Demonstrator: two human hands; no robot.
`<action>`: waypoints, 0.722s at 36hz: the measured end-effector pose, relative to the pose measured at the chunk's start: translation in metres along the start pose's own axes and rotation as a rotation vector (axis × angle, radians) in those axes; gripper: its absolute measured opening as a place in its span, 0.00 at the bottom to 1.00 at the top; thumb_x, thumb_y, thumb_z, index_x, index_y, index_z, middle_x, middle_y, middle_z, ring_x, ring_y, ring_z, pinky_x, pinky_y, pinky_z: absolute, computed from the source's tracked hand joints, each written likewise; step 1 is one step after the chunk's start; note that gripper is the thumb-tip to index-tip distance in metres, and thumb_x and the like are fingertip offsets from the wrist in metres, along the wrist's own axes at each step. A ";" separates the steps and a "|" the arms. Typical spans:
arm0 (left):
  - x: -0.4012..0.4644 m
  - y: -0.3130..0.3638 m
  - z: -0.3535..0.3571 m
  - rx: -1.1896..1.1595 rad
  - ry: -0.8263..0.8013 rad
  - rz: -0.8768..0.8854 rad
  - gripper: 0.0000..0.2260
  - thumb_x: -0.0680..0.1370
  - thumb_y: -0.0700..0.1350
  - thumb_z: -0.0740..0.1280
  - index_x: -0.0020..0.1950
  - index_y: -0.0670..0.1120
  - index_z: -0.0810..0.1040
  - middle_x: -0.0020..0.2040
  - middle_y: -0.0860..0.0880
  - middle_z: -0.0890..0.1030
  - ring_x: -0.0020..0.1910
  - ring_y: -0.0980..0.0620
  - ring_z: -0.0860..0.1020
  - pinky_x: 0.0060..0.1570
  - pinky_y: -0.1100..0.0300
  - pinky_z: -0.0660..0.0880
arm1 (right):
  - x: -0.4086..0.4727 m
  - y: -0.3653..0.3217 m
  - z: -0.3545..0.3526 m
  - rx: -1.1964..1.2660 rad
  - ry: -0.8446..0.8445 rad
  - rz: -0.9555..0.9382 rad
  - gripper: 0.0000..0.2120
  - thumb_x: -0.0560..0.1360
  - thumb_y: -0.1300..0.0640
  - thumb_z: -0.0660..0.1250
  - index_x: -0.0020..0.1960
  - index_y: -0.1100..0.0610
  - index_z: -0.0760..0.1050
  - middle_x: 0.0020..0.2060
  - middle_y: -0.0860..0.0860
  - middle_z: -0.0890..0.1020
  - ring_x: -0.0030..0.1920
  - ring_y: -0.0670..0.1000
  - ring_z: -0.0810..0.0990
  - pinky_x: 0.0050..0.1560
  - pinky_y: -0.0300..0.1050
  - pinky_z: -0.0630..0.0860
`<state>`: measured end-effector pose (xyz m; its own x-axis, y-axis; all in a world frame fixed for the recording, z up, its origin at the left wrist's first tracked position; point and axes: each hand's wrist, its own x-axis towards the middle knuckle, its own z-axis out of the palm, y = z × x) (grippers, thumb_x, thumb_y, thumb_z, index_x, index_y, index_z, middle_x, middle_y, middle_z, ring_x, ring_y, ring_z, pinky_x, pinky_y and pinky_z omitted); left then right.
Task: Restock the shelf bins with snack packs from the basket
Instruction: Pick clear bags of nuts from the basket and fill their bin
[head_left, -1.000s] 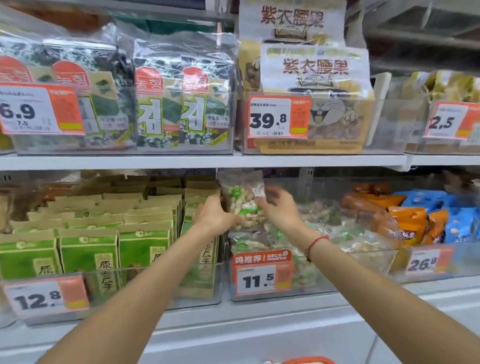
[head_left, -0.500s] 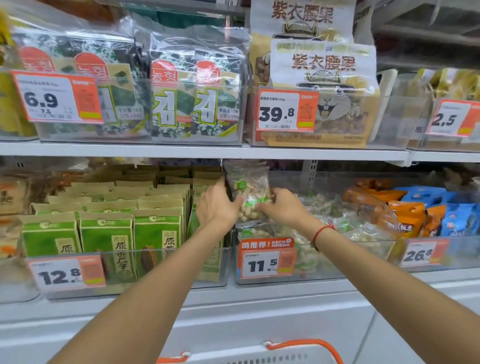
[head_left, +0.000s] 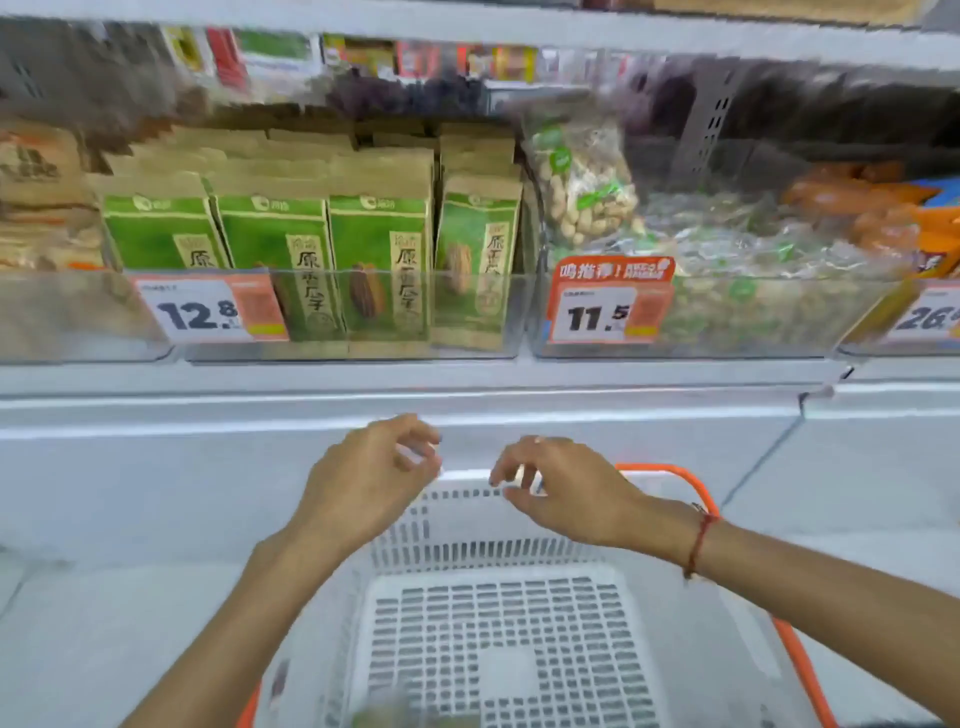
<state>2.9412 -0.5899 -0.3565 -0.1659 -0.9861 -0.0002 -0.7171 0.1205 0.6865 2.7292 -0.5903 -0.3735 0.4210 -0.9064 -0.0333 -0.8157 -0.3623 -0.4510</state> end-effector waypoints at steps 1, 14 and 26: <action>-0.002 -0.019 0.009 0.092 -0.078 -0.058 0.05 0.75 0.49 0.67 0.48 0.59 0.76 0.45 0.63 0.79 0.44 0.62 0.79 0.44 0.65 0.72 | 0.005 0.004 0.017 -0.004 -0.093 0.013 0.09 0.77 0.56 0.64 0.55 0.51 0.79 0.50 0.47 0.81 0.48 0.49 0.79 0.50 0.44 0.74; -0.078 -0.173 0.136 0.576 -0.994 -0.319 0.22 0.80 0.42 0.59 0.74 0.49 0.63 0.72 0.48 0.68 0.68 0.47 0.69 0.64 0.53 0.69 | -0.018 0.033 0.239 0.145 -0.903 0.254 0.29 0.80 0.43 0.58 0.75 0.57 0.59 0.74 0.53 0.63 0.71 0.54 0.66 0.69 0.48 0.64; -0.076 -0.191 0.148 0.753 -0.876 0.049 0.22 0.74 0.36 0.65 0.67 0.45 0.68 0.70 0.47 0.66 0.70 0.48 0.65 0.64 0.54 0.66 | -0.046 0.033 0.272 0.172 -0.685 0.368 0.13 0.71 0.57 0.71 0.32 0.58 0.72 0.27 0.52 0.68 0.30 0.51 0.68 0.34 0.43 0.67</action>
<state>2.9908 -0.5211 -0.5949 -0.4056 -0.5968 -0.6923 -0.8699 0.4846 0.0920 2.7912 -0.5018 -0.6292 0.3326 -0.6059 -0.7227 -0.9006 0.0232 -0.4340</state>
